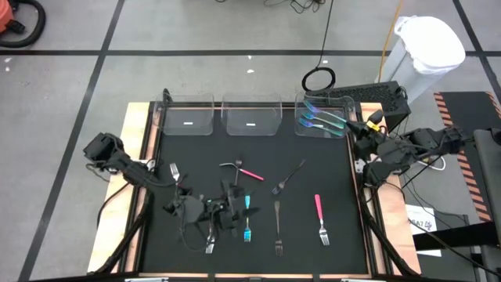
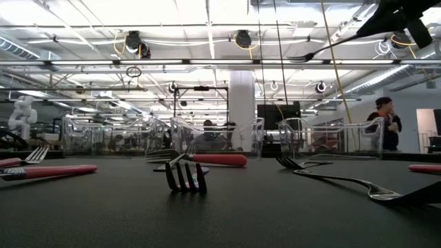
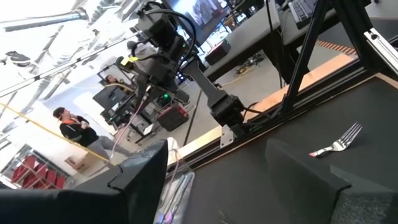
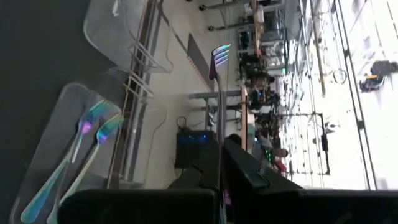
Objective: Sort silverware by color (type)
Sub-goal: Put the blue fork into the right transparent bin
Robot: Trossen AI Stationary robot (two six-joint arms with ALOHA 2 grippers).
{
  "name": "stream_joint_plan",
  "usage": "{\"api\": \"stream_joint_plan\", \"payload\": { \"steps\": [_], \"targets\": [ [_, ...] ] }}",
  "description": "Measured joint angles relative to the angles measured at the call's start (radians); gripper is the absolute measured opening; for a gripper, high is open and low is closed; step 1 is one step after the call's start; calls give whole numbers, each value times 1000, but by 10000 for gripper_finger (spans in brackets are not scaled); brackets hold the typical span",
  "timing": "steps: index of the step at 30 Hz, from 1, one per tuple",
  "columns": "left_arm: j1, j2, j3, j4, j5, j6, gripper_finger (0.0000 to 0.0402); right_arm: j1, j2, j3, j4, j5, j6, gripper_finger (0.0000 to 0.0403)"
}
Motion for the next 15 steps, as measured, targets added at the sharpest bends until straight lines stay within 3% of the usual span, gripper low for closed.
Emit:
{"api": "stream_joint_plan", "payload": {
  "steps": [6, 9, 15],
  "targets": [
    [61, 0, 0, 25, 98, 7, 272, -45, 5, -20, 57, -5, 33, 1],
    [88, 0, 0, 35, 153, 8, 272, -64, 6, -53, 117, -66, 7, 1],
    [115, 0, 0, 37, 180, 7, 272, -138, 6, -103, 173, -81, -46, 1]
  ]
}}
